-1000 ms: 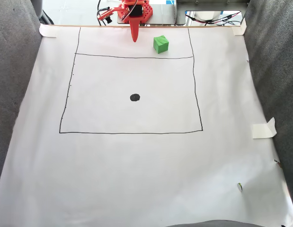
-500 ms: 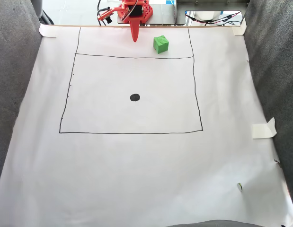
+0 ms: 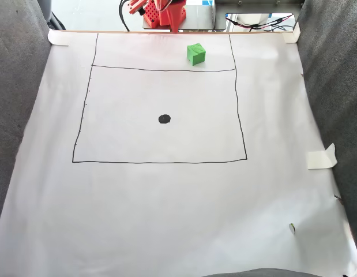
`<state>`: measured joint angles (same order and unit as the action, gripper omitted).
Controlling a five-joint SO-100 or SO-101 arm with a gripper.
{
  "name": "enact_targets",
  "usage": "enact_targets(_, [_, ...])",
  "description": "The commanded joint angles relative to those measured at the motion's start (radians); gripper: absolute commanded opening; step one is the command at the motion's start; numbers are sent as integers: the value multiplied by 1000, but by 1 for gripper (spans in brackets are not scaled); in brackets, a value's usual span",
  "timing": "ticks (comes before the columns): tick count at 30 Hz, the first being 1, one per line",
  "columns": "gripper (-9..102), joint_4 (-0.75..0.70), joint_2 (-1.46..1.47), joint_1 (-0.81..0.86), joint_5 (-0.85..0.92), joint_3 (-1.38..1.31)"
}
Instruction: Grasp the colored block, Place it on the black dot, and then return the arm to the default position.
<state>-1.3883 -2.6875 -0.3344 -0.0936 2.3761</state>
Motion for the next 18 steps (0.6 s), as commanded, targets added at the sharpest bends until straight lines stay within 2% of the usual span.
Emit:
enact_targets(1, [0, -20, 110, -38, -28, -169])
enact_targets(13, [0, 57, 517, -135, -98, -336])
enact_targets(18, [0, 11, 583, -242, -167, -396])
